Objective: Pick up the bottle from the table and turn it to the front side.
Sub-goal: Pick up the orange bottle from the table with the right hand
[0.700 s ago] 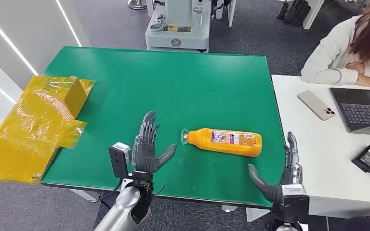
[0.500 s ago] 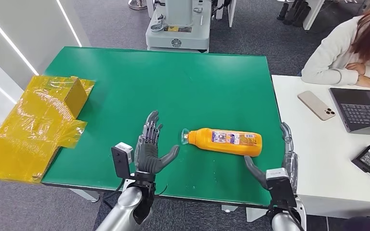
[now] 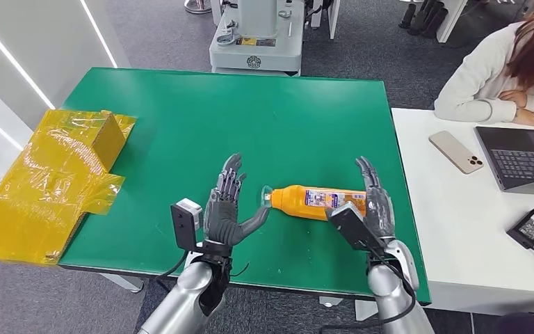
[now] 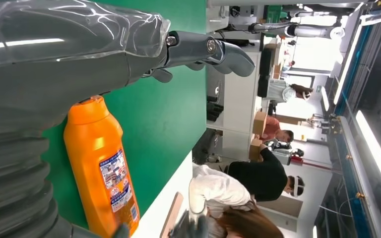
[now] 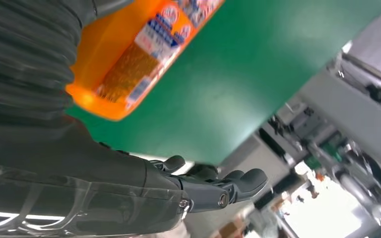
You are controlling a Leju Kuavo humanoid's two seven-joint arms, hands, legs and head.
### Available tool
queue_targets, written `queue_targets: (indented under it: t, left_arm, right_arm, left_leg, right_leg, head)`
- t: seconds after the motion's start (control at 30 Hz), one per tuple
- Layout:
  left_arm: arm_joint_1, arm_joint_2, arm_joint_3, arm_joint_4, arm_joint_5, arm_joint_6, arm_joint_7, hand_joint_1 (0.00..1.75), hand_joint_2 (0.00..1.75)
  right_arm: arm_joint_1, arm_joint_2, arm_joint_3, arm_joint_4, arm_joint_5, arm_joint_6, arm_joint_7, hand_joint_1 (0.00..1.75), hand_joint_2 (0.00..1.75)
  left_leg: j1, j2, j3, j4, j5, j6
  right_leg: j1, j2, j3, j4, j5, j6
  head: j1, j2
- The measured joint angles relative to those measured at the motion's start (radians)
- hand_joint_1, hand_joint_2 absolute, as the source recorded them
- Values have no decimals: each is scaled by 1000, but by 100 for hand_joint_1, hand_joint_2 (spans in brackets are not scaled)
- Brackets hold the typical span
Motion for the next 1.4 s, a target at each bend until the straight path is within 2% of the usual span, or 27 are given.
queue_targets:
  t: [0.17,0.4,0.53,0.8,1.03,1.1,1.13,1.23,1.27,1.3,1.4]
  left_arm:
    - [-12,1,-4,27,0,-2,-6,0,175]
    - [-17,3,-4,47,0,-1,-8,0,175]
    - [-17,8,-4,51,6,2,-8,0,175]
    - [-16,17,-4,56,21,5,-9,0,175]
    - [-16,18,-5,58,25,9,-16,0,175]
    - [-16,18,-5,58,25,10,-16,0,175]
    - [-16,18,-5,58,25,10,-16,0,175]
    - [-16,18,-5,58,26,10,-16,0,175]
    - [-16,18,-5,58,26,10,-16,0,175]
    - [-16,18,-5,58,26,10,-16,0,175]
    - [-16,18,-5,58,28,13,-16,0,175]
  right_arm:
    - [-98,-14,66,143,19,66,38,0,175]
    - [-170,-29,124,260,39,123,62,0,175]
    - [-212,-56,161,325,52,160,79,0,175]
    - [-257,-125,215,388,65,190,91,0,175]
    - [-283,-148,242,414,59,198,98,1,175]
    - [-284,-150,244,417,58,198,100,10,175]
    - [-284,-152,246,418,58,199,100,27,175]
    - [-284,-156,250,421,57,201,100,108,175]
    - [-284,-157,252,422,57,201,100,124,175]
    - [-284,-158,254,424,57,201,100,134,175]
    - [-284,-162,261,427,53,200,100,134,175]
  left_leg:
    - [0,0,0,0,0,0]
    - [0,0,-1,1,0,0]
    - [0,-1,-1,1,0,0]
    - [0,-1,-1,1,0,0]
    - [0,-1,-1,2,0,0]
    - [0,-1,-1,2,0,0]
    - [0,-1,-1,2,0,0]
    - [0,-1,-1,2,0,0]
    - [0,-1,-1,2,0,0]
    - [0,-1,-1,2,0,0]
    - [0,-1,-1,2,0,0]
  right_leg:
    - [0,0,0,0,0,0]
    - [0,0,0,0,0,0]
    - [0,-1,0,0,0,0]
    - [0,-1,0,0,0,0]
    - [0,-1,0,0,0,0]
    - [0,-1,0,0,0,0]
    - [0,-1,0,0,0,0]
    - [0,-1,0,0,0,0]
    - [0,-1,0,0,0,0]
    - [0,-1,0,0,0,0]
    - [0,-1,0,0,0,0]
  head:
    - [0,0]
    - [0,0]
    - [0,0]
    - [0,0]
    - [0,0]
    - [0,0]
    - [0,0]
    - [0,0]
    - [0,0]
    - [0,0]
    - [0,0]
